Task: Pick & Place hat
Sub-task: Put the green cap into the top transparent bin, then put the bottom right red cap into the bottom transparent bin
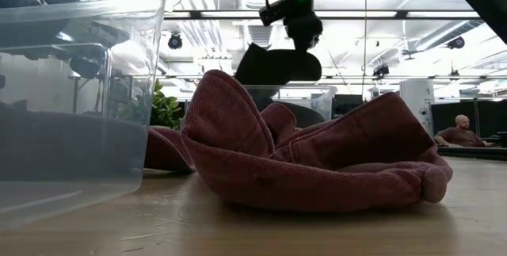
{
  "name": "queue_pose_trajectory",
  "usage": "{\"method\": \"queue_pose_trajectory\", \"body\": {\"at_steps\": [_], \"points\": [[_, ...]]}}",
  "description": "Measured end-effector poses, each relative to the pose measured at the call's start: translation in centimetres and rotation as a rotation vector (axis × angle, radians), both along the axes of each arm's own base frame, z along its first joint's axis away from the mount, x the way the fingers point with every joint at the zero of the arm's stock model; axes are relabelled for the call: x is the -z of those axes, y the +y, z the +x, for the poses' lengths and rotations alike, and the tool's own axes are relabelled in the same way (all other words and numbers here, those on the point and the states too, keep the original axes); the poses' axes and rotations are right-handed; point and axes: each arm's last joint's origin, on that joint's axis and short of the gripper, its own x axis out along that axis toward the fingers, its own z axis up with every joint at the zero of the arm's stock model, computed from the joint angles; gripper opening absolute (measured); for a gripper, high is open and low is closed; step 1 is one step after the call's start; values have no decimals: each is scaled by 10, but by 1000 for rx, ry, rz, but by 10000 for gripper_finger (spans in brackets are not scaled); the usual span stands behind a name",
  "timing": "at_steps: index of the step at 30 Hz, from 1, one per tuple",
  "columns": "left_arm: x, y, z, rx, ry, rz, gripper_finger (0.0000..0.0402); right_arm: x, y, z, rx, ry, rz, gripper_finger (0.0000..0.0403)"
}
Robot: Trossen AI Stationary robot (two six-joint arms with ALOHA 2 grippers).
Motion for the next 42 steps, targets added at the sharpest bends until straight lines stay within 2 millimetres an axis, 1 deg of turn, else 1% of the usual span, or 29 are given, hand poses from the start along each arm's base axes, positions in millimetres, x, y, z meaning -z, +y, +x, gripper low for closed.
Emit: {"method": "queue_pose_trajectory", "body": {"at_steps": [2, 4, 10, 12, 15, 19, 25, 28, 32, 35, 37, 42], "points": [[0, 0, 0, 0, 0, 0, 0, 0, 0, 0, -24, 20, -2, 24], [0, 0, 0, 0, 0, 0, 0, 0, 0, 0, -34, 26, -3, 41], [0, 0, 0, 0, 0, 0, 0, 0, 2, 0, -31, 23, -7, 113], [0, 0, 0, 0, 0, 0, 0, -2, 5, 1, -15, 17, -52, 136], [0, 0, 0, 0, 0, 0, 0, -10, 13, -2, -1, -14, -114, 161], [0, 0, 0, 0, 0, 0, 0, -23, 28, -7, 4, -82, -120, 178], [0, 0, 0, 0, 0, 0, 0, -39, 53, -14, 114, -273, -104, 175], [0, 0, 0, 0, 0, 0, 0, -48, 66, -20, 174, -382, -37, 170], [0, 0, 0, 0, 0, 0, 0, -56, 79, -25, 271, -510, 111, 161], [0, 0, 0, 0, 0, 0, 0, -61, 87, -29, 356, -581, 290, 155], [0, 0, 0, 0, 0, 0, 0, -63, 91, -28, 404, -617, 427, 149], [0, 0, 0, 0, 0, 0, 0, -60, 108, -17, 502, -636, 724, 136]]}}
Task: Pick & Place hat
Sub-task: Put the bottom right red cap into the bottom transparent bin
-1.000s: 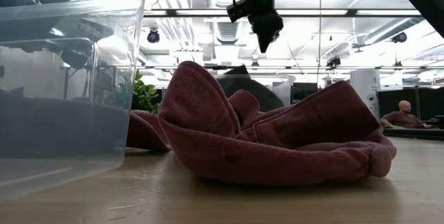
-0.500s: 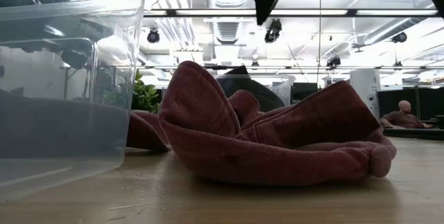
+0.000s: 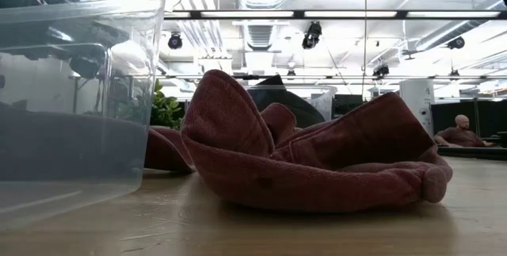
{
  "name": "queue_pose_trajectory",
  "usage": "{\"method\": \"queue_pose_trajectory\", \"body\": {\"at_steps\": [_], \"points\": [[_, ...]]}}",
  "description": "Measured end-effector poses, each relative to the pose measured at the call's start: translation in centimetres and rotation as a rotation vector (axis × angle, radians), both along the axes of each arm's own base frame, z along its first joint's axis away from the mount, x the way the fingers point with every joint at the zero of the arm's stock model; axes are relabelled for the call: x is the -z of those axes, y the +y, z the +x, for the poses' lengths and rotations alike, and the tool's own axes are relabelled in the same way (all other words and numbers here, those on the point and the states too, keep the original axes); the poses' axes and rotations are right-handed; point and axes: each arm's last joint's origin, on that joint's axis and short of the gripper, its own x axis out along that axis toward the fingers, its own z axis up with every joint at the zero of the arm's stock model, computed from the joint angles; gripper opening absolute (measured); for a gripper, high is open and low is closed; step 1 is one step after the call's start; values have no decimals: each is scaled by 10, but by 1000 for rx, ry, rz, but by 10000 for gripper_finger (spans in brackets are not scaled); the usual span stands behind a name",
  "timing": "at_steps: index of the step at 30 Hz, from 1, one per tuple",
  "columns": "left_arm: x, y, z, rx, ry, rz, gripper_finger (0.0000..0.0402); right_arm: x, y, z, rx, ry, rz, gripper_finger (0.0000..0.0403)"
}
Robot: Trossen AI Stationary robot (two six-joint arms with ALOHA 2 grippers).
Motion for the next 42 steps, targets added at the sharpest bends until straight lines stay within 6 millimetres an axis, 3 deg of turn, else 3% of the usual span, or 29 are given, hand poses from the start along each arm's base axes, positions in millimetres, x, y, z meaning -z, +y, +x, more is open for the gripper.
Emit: {"method": "queue_pose_trajectory", "body": {"at_steps": [7, 12, 19, 28, 42], "points": [[0, 0, 0, 0, 0, 0, 0, 22, 27, 20, -46, 59, 279, 123], [0, 0, 0, 0, 0, 0, 0, 52, 49, 30, -55, 212, 301, 121], [0, 0, 0, 0, 0, 0, 0, 113, 70, 42, -92, 433, 236, 123], [0, 0, 0, 0, 0, 0, 0, 167, 65, 48, -106, 499, 208, 108], [0, 0, 0, 0, 0, 0, 0, 212, 62, 45, -111, 472, 261, 96]]}}
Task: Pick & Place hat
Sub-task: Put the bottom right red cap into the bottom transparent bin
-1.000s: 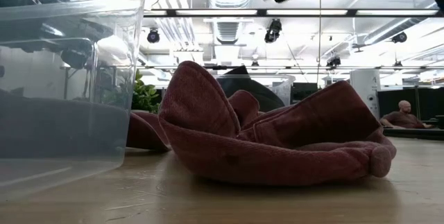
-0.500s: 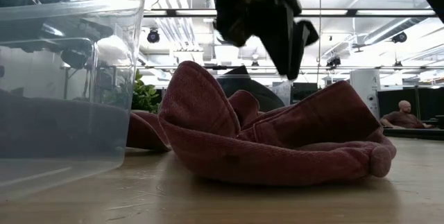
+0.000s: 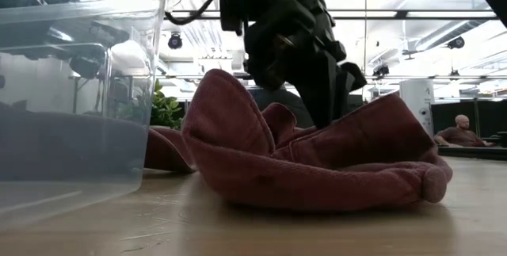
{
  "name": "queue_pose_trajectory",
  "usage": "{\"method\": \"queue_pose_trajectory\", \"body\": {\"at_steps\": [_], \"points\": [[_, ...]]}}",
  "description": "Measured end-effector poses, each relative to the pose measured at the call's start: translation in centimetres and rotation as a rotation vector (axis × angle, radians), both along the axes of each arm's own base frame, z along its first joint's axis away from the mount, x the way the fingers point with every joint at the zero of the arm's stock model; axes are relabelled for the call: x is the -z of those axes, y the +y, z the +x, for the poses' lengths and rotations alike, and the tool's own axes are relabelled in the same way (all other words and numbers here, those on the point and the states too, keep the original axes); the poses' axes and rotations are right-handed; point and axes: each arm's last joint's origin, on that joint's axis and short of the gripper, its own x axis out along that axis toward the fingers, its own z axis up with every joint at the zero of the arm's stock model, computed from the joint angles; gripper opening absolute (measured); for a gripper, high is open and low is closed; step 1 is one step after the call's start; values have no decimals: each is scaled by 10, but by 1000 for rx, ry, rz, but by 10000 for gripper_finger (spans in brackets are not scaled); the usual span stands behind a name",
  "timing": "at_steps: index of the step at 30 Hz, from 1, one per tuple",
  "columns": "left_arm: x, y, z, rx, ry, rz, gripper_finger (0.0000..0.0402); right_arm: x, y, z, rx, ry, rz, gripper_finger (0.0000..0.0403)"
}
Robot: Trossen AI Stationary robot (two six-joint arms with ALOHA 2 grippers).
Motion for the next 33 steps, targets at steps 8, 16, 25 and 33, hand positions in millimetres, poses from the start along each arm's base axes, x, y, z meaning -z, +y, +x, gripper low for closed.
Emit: {"method": "queue_pose_trajectory", "body": {"at_steps": [8, 16, 25, 33], "points": [[0, 0, 0, 0, 0, 0, 0, 0, 0, 2, -42, -30, 18, 27], [0, 0, 0, 0, 0, 0, 0, -37, 0, -3, -79, -15, 20, 12], [0, 0, 0, 0, 0, 0, 0, -125, 2, -12, -157, -127, 81, 10], [0, 0, 0, 0, 0, 0, 0, -194, 0, -20, -157, -424, 87, 9]]}}
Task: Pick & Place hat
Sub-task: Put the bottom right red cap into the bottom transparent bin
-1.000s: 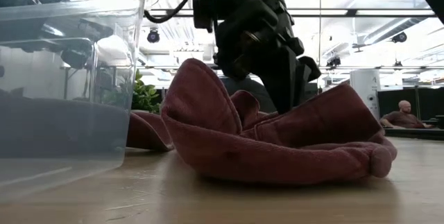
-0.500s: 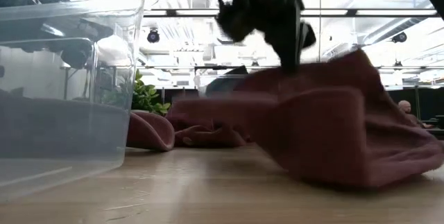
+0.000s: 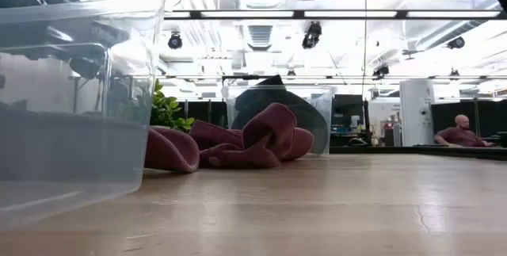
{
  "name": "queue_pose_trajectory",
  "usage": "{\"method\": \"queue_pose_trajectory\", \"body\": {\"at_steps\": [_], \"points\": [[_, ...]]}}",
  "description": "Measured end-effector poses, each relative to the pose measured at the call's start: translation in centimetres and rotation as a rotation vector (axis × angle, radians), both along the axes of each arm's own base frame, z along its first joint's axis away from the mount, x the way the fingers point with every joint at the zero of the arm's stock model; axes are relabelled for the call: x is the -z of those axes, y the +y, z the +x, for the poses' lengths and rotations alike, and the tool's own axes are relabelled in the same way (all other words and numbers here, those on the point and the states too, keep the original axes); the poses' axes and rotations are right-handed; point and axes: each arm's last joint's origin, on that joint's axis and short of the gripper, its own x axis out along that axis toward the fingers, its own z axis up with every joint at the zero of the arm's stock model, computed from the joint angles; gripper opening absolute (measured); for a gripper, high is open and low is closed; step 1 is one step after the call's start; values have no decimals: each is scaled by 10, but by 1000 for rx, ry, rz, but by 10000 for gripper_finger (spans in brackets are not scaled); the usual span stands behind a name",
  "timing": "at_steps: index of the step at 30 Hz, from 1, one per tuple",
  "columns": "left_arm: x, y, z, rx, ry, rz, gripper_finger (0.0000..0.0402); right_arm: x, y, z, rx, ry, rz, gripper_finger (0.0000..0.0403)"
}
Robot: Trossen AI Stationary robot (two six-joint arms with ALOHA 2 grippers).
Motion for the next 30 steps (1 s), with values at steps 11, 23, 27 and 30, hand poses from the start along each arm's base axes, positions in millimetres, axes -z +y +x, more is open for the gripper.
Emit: {"method": "queue_pose_trajectory", "body": {"at_steps": [11, 23, 27, 30], "points": [[0, 0, 0, 0, 6, 1, 0, -42, -1, 11, -5, -462, -81, 10], [1, 0, 0, 0, 8, 1, 0, -36, 7, 54, -22, -743, -101, 12], [1, 0, 0, 0, 8, 1, 0, -18, 14, 65, -55, -706, -76, 12], [1, 0, 0, 0, 8, 1, 0, -3, 23, 75, -76, -678, -70, 12]]}}
